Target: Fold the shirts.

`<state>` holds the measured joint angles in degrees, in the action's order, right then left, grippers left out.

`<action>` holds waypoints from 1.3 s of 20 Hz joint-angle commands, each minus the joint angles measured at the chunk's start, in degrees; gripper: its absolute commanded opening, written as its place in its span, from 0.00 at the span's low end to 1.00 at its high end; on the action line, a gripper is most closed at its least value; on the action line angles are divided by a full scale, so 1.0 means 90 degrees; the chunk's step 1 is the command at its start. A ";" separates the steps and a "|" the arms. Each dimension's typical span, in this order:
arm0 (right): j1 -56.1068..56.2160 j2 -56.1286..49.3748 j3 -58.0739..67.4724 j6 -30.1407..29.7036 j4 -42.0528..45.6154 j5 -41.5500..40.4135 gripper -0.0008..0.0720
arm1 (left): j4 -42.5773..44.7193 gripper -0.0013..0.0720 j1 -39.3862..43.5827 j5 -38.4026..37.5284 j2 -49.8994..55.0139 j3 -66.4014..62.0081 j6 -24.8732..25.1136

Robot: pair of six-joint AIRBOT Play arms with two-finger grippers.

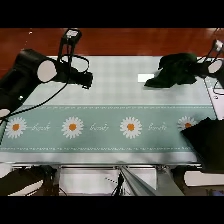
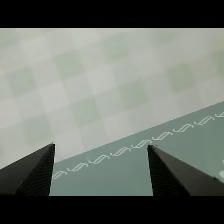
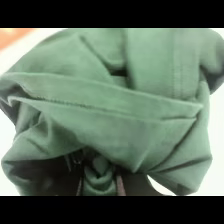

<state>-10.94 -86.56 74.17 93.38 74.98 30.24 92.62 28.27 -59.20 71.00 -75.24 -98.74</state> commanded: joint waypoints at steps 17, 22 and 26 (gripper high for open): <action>0.4262 0.3745 -0.0410 -0.1042 -0.0920 0.3434 0.07 | -0.0291 1.00 -0.0007 -0.3655 -0.1608 -0.2596 0.0051; 0.5578 0.2601 -0.1889 -0.0855 -0.0282 0.2640 0.07 | -0.0296 1.00 -0.0005 -0.3648 -0.1583 -0.1671 0.0051; 0.5639 0.1644 -0.2290 -0.0719 -0.0087 0.2232 0.10 | -0.0333 1.00 -0.0005 -0.3390 -0.1579 -0.0350 -0.0007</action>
<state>38.15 -66.39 56.51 86.00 72.31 53.23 89.93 28.21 -90.91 56.82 -85.32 -98.30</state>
